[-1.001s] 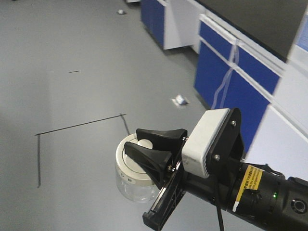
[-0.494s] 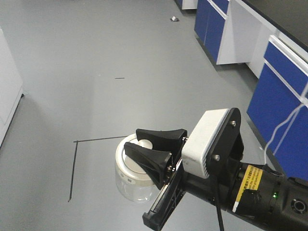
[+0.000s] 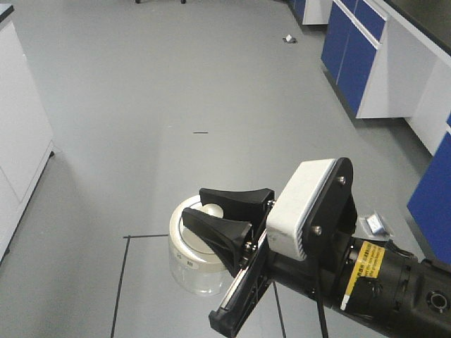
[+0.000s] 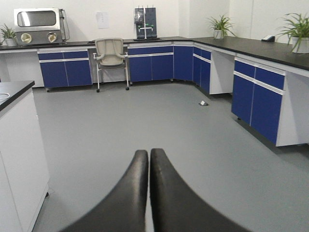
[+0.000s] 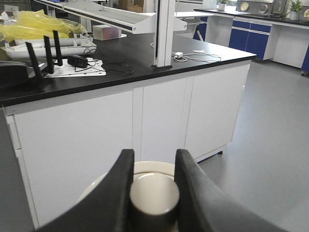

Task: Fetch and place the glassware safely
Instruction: 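Hold the jar in the right gripper while the base drives away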

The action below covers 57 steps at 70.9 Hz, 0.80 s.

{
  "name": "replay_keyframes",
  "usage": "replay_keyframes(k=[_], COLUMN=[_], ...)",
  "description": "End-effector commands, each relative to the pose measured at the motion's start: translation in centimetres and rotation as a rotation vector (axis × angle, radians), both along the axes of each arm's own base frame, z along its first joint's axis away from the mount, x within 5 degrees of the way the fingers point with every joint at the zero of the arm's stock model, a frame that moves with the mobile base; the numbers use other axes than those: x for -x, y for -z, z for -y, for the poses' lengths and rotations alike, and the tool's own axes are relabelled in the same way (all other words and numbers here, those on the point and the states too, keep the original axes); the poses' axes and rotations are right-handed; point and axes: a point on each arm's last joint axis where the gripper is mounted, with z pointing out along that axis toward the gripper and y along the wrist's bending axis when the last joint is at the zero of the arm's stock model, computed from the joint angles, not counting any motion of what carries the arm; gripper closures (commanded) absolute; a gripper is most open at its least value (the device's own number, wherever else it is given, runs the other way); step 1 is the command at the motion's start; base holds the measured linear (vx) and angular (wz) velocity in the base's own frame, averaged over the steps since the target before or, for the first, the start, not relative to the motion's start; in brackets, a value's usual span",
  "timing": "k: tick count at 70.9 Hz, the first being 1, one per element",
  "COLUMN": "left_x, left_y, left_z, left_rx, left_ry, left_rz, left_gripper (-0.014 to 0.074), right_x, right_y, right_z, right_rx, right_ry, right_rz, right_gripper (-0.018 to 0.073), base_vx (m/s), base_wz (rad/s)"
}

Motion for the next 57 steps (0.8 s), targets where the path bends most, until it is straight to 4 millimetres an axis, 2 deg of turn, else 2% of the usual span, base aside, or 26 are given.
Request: replay_keyframes(k=[1, 57], left_x=[0.10, 0.10], left_y=[-1.40, -1.40], left_z=[0.04, 0.04], left_rx=[0.018, 0.018], left_ry=[0.008, 0.008], left_rz=[0.083, 0.083], left_gripper=[0.0603, 0.0603], right_x=[0.32, 0.32], right_y=[-2.45, -2.45], right_z=[0.00, 0.00], right_rx=[-0.126, -0.126], right_ry=[-0.026, -0.026], right_rz=[0.079, 0.079], right_gripper=[0.0563, 0.0563], base_vx=[0.38, 0.41], base_wz=[0.13, 0.10])
